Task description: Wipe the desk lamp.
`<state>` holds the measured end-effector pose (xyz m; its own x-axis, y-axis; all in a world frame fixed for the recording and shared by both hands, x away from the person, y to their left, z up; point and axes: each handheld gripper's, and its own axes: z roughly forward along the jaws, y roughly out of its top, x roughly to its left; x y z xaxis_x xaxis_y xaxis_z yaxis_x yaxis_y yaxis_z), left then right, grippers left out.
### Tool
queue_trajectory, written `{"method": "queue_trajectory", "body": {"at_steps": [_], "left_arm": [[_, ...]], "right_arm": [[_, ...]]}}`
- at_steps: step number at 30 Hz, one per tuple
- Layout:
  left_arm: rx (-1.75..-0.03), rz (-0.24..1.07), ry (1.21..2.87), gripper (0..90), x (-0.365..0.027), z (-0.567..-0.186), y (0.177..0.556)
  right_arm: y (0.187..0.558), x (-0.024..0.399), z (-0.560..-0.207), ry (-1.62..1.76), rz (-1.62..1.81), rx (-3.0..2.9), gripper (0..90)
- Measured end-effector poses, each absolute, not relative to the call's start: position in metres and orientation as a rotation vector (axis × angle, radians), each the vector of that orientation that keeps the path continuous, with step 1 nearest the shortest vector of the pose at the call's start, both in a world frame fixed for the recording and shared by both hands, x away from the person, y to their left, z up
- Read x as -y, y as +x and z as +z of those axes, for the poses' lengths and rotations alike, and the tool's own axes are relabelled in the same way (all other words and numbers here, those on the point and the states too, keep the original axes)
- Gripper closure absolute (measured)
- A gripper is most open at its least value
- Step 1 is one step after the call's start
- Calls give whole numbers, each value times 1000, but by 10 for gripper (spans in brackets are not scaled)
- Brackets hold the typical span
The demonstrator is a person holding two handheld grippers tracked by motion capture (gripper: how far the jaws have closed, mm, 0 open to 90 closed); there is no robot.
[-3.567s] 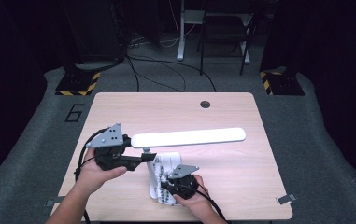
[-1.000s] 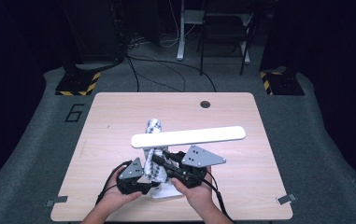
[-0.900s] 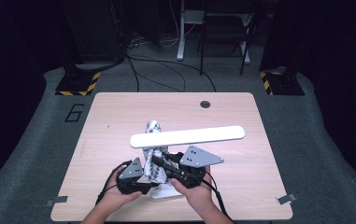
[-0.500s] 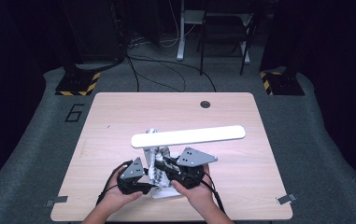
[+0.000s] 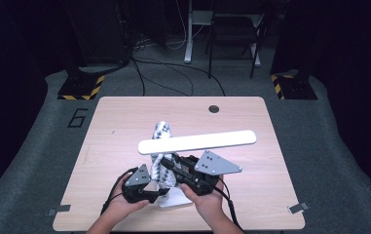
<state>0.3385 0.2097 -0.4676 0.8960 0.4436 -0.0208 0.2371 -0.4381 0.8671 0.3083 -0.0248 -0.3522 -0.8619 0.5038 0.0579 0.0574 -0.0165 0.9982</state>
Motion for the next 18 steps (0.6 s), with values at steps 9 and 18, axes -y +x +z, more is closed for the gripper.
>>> {"method": "queue_trajectory", "body": {"at_steps": [9,18], "left_arm": [[-397,302,1986,455,-214,-431,334],[-460,305,1962,526,-208,-433,335]], "right_arm": [[309,32,-353,603,2006,-1926,794],[307,33,-355,624,2035,-1912,796]]}}
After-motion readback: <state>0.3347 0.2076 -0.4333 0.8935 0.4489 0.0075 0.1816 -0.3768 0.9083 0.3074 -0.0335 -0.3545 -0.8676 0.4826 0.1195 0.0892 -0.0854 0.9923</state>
